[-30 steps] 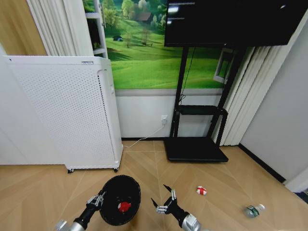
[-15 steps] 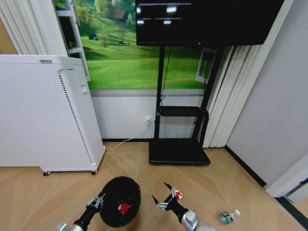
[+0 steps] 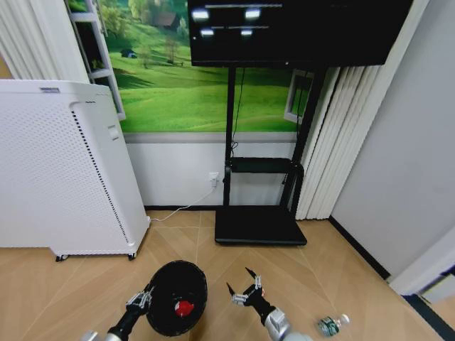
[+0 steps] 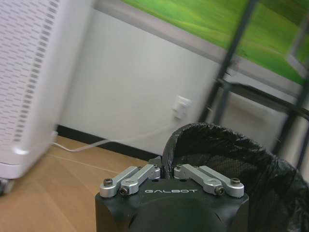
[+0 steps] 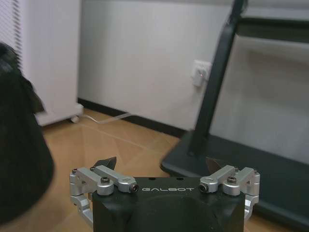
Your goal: Pick up the trash bin and place the garbage on the floor into it.
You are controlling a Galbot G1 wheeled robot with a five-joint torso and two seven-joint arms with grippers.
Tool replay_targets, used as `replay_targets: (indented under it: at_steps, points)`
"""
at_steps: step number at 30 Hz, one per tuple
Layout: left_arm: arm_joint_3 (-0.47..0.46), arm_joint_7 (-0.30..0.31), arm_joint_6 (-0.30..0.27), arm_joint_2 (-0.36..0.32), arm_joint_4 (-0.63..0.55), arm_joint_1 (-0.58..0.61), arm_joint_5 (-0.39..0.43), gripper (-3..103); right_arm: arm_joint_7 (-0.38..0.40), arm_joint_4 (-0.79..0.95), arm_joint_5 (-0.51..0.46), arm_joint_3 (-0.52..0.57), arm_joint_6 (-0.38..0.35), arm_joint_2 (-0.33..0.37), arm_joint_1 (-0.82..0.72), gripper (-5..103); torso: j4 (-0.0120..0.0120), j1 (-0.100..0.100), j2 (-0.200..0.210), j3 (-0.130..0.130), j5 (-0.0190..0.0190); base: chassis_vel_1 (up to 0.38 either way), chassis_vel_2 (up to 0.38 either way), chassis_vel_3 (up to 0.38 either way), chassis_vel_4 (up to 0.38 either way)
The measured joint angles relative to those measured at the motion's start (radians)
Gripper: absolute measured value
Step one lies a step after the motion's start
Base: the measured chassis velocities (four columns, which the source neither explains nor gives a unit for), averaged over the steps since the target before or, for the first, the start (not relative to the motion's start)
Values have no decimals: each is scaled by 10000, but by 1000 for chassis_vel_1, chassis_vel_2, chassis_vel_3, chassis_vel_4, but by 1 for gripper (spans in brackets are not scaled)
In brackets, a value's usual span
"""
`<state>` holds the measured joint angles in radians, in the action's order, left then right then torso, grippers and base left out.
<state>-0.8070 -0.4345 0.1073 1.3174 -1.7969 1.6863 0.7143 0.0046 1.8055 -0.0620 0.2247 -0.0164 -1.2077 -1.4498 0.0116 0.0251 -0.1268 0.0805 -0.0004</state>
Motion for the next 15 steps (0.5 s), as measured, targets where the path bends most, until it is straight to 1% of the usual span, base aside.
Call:
replay_targets:
  at_steps: [1, 2, 3, 4, 5, 8, 9, 11, 12, 14, 15]
  points:
    - [-144, 272, -32, 24, -84, -34, 330, 7, 191, -170, 9, 37, -287, -68, 114, 100, 0, 0, -1, -1, 5, 0, 0, 0, 0]
    - [-144, 272, -32, 24, -84, -34, 330, 7, 191, -170, 9, 37, -287, -68, 114, 100, 0, 0, -1, -1, 5, 0, 0, 0, 0]
    - [-308, 456, -37, 12, -104, -96, 538, 7, 312, -366, 84, 79, -466, -129, 207, 100, 2, 0, 0, -1, 8, 0, 0, 0, 0]
    - [-442, 606, -38, -39, -76, -157, 599, 7, 356, -539, 145, 99, -604, -163, 274, 100, 3, 0, 0, 0, 3, 0, 0, 0, 0]
    - [-442, 606, -38, -39, -76, -157, 599, 7, 356, -539, 145, 99, -604, -163, 274, 100, 3, 0, 0, 0, 3, 0, 0, 0, 0]
    - [-804, 1748, 39, -283, 76, -461, 690, 7, 374, -1299, 458, 110, -952, -309, 506, 100, 4, 0, 0, 0, 5, 0, 0, 0, 0]
    - [-804, 1748, 39, -283, 76, -461, 690, 7, 374, -1299, 458, 110, -952, -309, 506, 100, 4, 0, 0, 0, 5, 0, 0, 0, 0]
    - [-830, 2806, 183, -361, 220, -721, 627, 7, 326, -1750, 696, 26, -1098, -474, 635, 100, 2, 0, 1, 1, 2, 0, 0, 0, 0]
    - [-830, 2806, 183, -361, 220, -721, 627, 7, 326, -1750, 696, 26, -1098, -474, 635, 100, 2, 0, 1, 1, 2, 0, 0, 0, 0]
    - [-775, 3592, 278, -366, 299, -925, 464, 7, 313, -2221, 954, -54, -1181, -676, 789, 100, 3, 0, 0, 0, 3, 0, 0, 0, 0]
    - [-775, 3592, 278, -366, 299, -925, 464, 7, 313, -2221, 954, -54, -1181, -676, 789, 100, 3, 0, 0, 0, 3, 0, 0, 0, 0]
